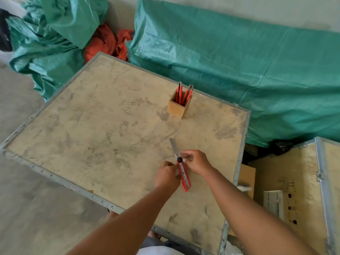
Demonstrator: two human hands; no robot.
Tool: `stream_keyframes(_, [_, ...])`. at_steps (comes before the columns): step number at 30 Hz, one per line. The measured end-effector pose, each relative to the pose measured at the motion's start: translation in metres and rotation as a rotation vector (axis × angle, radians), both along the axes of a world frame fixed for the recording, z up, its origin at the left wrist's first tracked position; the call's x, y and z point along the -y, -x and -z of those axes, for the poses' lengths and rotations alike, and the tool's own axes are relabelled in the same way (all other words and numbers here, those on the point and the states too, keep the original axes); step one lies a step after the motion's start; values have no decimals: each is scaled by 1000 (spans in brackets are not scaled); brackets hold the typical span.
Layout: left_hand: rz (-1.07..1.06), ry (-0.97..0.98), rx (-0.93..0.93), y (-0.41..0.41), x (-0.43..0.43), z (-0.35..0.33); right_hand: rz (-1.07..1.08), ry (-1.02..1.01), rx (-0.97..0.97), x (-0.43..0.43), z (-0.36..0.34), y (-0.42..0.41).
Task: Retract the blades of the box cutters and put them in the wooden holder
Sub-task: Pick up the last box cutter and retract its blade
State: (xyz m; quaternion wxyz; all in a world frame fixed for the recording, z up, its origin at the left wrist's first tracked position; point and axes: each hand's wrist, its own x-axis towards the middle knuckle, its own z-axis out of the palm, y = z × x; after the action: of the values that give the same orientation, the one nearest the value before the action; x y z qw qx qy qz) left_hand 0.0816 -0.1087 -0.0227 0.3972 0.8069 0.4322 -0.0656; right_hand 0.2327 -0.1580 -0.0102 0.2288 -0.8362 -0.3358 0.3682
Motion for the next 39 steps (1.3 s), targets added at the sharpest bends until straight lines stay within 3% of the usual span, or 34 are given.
stream_keyframes(14, [-67,-1,42,3,16,-2,110,-49,-149,7,2,9])
stream_keyframes(19, [-209,324,249,16,2,-25,219,-158,-257,7,-16,10])
stream_keyframes(26, [-256,540,500,36,-22,-58,251,-325,-316,2,-62,10])
stream_keyframes(32, [-250,515,614,55,-42,-87,220,-418,-299,-2,-96,21])
stream_keyframes(39, [-229,494,672,64,-60,-104,88,-392,-217,-5,-118,44])
